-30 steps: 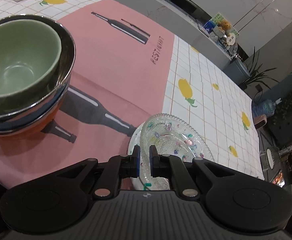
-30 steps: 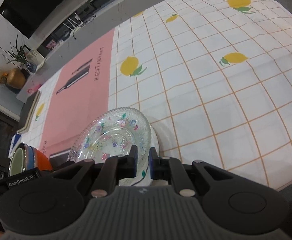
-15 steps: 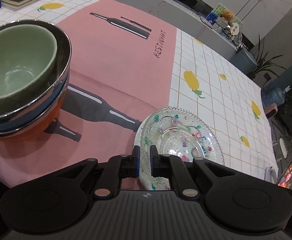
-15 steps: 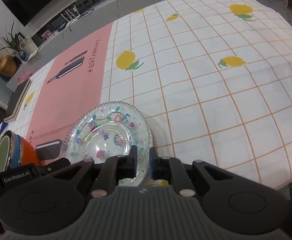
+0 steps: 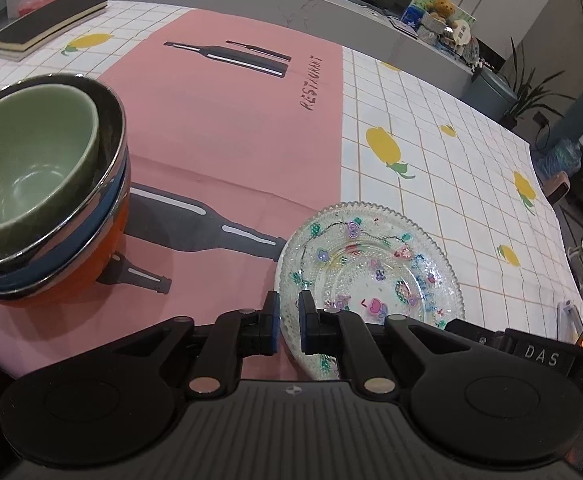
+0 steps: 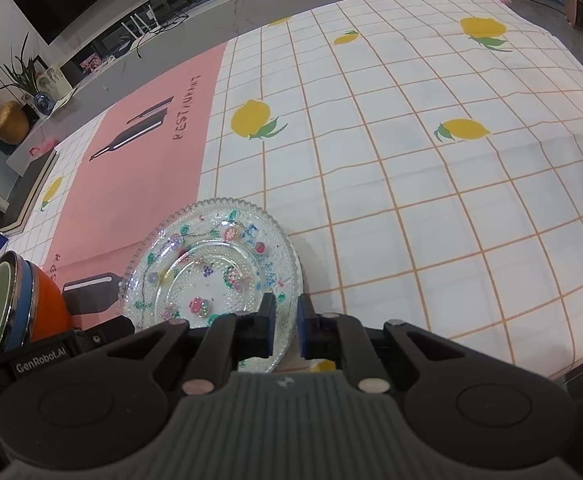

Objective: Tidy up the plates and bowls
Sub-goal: 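Lower the glass plate onto the 'Fruity' plate with both grippers, then open both grippers and lift away from the glass plate, then move both grippers to the bowl stack rim and close them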

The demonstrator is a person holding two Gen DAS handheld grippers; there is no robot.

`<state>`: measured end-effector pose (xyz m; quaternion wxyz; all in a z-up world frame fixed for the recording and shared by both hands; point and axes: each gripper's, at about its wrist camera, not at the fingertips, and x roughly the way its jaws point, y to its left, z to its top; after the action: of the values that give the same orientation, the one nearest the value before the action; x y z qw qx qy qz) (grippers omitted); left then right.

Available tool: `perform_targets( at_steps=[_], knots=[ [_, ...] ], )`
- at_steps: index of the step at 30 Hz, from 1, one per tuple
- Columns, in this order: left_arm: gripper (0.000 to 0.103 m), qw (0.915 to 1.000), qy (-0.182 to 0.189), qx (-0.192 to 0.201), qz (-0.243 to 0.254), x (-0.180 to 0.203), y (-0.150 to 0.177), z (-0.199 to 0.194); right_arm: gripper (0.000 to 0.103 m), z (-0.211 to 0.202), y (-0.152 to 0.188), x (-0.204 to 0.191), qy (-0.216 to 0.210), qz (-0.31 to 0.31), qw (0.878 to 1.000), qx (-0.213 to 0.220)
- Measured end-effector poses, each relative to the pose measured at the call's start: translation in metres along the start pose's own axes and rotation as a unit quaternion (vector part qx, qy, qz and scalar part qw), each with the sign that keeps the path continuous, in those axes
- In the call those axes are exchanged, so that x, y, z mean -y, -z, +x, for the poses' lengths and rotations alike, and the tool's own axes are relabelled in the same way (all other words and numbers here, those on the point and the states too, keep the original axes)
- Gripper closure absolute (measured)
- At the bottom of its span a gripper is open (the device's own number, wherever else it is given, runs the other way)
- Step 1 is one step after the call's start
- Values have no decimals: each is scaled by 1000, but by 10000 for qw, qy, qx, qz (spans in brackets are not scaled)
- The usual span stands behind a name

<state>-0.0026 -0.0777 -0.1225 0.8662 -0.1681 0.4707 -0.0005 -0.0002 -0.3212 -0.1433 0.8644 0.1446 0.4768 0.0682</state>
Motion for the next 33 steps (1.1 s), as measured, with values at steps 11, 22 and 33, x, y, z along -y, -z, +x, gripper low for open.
perform_targets(
  at_steps=[11,22,33],
  knots=[
    [73,9985,-37,404,371,7,-6,-23,70,-10,-2,-6,-150,-120,9993,335],
    [61,9901,-295,1141,765,-6,-30,-78,64,-24,-4,-42,-361,-705,9953,566],
    [32,9861,-905,1384,-135,-77,-76,-116,33,-26,-23,-124,-1302,-947,9860,430]
  ],
)
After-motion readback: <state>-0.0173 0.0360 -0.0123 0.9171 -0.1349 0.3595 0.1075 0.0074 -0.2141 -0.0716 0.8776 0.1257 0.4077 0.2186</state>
